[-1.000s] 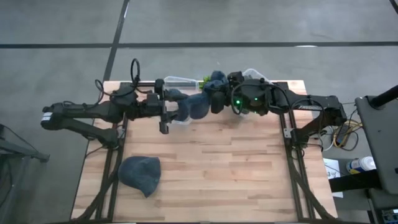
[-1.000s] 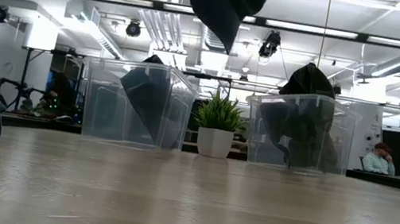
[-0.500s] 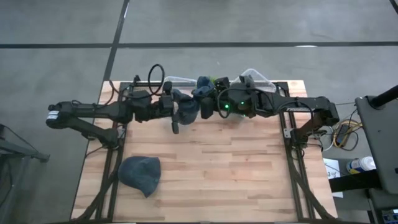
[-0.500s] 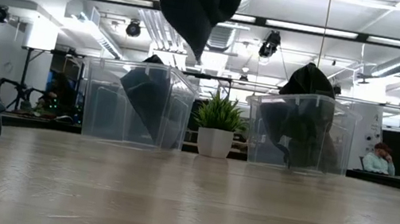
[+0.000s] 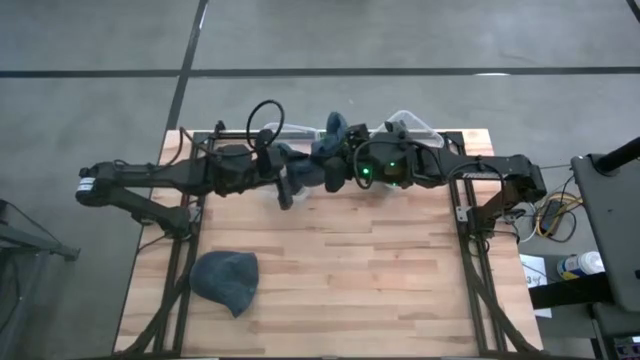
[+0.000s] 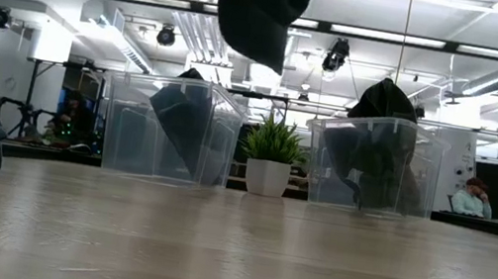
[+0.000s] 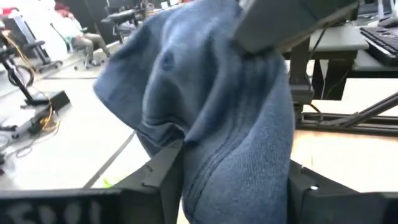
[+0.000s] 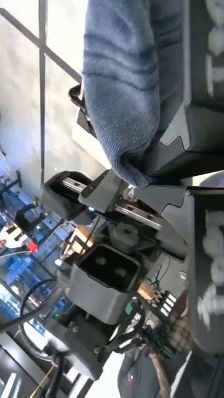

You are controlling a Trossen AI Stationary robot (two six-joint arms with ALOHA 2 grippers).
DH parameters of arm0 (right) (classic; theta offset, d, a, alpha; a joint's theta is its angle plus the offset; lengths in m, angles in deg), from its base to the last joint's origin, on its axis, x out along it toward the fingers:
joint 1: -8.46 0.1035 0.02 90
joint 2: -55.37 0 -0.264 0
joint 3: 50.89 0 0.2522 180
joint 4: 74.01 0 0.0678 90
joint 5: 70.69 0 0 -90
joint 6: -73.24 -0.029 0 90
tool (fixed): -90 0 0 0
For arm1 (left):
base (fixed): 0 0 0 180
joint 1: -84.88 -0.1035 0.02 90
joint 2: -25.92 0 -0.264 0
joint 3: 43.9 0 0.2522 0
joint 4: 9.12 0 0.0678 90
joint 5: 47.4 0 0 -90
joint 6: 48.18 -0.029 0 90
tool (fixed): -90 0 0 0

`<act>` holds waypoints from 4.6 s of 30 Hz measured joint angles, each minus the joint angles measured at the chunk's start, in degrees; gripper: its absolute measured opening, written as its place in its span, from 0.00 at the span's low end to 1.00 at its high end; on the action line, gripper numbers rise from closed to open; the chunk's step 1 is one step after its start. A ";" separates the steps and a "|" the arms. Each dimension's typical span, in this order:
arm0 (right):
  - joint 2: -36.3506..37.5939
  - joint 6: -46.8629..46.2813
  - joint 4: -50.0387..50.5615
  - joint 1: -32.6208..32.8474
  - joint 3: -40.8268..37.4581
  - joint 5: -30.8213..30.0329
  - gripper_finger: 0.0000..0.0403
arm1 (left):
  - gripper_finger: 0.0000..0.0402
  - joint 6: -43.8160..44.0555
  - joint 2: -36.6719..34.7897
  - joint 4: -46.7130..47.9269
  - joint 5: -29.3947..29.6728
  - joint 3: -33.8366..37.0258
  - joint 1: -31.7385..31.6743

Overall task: Pick & Place hat
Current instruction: Put the right blue cap in the left transparent bin

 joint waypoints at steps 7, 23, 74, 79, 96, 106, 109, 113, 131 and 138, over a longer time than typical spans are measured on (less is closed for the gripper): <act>0.02 0.14 -0.07 0.02 0.02 1.54 0.02 | 0.12 5.18 0.00 0.67 0.19 -2.79 0.02; 2.92 3.07 -3.34 0.07 0.02 6.85 0.16 | 0.01 12.50 -2.27 1.82 14.04 -9.71 -0.01; 12.37 10.22 1.32 -0.52 -0.02 9.34 0.37 | 0.00 6.25 -0.81 2.88 34.18 -9.14 0.35; 12.39 10.08 -0.09 -0.52 -0.02 9.32 0.36 | 0.00 6.27 5.14 2.49 33.72 -9.12 -2.67; 12.41 10.10 0.39 -0.35 -0.02 9.52 0.36 | 0.00 13.99 9.43 19.98 38.62 -7.71 -3.49; 12.41 10.30 0.73 -0.35 -0.02 9.52 0.34 | 0.00 19.81 9.56 19.02 36.63 -0.18 -2.67; 12.41 10.32 1.04 -0.35 -0.02 9.54 0.34 | 0.00 19.51 9.67 18.07 36.99 1.53 -2.67; 12.41 10.32 1.22 -0.35 -0.02 9.52 0.35 | 0.00 19.16 9.75 13.73 37.27 4.42 -2.67; 12.41 10.32 2.09 -0.37 -0.02 9.45 0.35 | 0.00 7.01 6.83 13.88 44.88 5.64 1.37; 12.41 10.72 2.07 -0.37 -0.02 9.39 0.35 | 0.00 4.35 3.65 12.17 46.01 3.09 1.34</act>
